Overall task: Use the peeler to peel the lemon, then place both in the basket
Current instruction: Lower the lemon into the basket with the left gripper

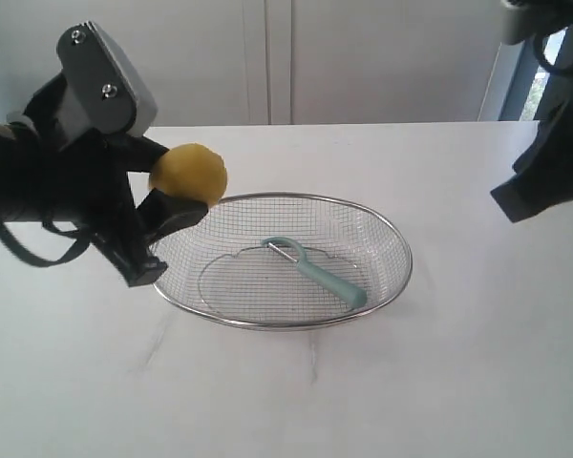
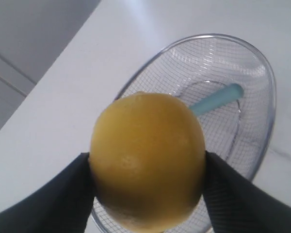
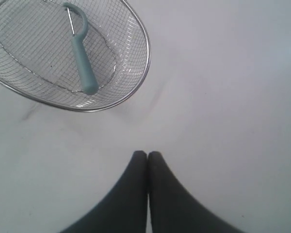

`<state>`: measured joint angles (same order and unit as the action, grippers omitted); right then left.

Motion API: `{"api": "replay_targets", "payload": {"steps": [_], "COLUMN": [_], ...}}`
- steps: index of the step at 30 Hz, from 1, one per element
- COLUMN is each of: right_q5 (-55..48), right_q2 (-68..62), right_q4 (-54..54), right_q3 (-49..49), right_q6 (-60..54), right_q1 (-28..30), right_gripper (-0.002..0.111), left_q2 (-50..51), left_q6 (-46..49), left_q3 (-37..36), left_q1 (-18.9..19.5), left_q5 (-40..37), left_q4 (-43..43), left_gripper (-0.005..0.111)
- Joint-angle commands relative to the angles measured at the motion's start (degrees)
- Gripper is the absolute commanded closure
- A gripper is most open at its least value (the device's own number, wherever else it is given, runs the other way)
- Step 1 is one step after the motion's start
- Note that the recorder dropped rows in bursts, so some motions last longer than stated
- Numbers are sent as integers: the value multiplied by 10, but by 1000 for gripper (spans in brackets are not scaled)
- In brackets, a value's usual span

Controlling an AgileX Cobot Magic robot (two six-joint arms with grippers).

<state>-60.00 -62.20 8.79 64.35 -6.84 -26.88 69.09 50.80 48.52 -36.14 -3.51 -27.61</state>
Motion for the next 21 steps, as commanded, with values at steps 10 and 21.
{"api": "replay_targets", "payload": {"steps": [10,21], "right_q5": [31,19], "right_q2": [14,14], "right_q4": [7,7], "right_q3": [-37,-38], "right_q6": [26,41], "right_q1": [1,1], "right_gripper": [108,108], "left_q2": [287,413], "left_q6": [-377,-408], "left_q3": [368,457], "left_q1": [29,29], "left_q5": [-349,-414], "left_q4": [222,239], "left_gripper": [107,107]}}
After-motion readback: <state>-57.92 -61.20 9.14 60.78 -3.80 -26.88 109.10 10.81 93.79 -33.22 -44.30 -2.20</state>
